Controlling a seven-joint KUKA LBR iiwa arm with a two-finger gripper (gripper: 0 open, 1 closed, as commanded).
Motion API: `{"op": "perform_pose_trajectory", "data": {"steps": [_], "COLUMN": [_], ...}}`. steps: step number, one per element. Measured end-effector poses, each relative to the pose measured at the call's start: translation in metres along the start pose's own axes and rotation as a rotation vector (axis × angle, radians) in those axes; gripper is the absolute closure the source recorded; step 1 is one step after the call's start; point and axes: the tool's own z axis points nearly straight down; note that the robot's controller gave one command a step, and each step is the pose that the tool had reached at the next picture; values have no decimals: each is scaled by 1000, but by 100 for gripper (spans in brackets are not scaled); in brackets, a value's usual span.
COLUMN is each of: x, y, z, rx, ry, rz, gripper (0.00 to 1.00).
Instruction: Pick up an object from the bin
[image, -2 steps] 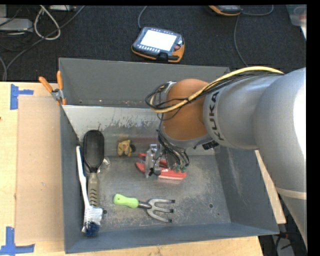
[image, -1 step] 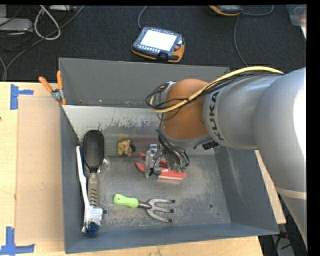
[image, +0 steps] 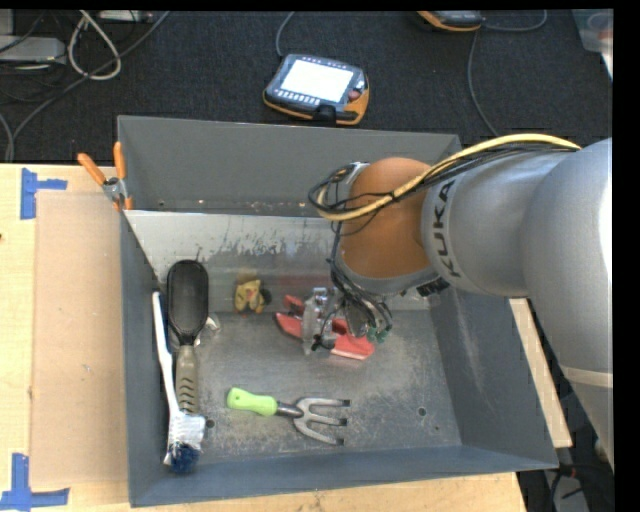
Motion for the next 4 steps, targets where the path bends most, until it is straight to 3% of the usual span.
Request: {"op": "perform_pose_trajectory", "data": {"steps": [1, 2, 3, 4], "x": [4, 0, 65, 65], "y": [17, -48, 32, 32], "z": [-91, 3, -26, -26], "rx": [-1, 0, -3, -3], "ry": [-10, 11, -11, -11], "rz": [-7, 70, -102, -102], "gripper": [100, 100, 0, 0]}}
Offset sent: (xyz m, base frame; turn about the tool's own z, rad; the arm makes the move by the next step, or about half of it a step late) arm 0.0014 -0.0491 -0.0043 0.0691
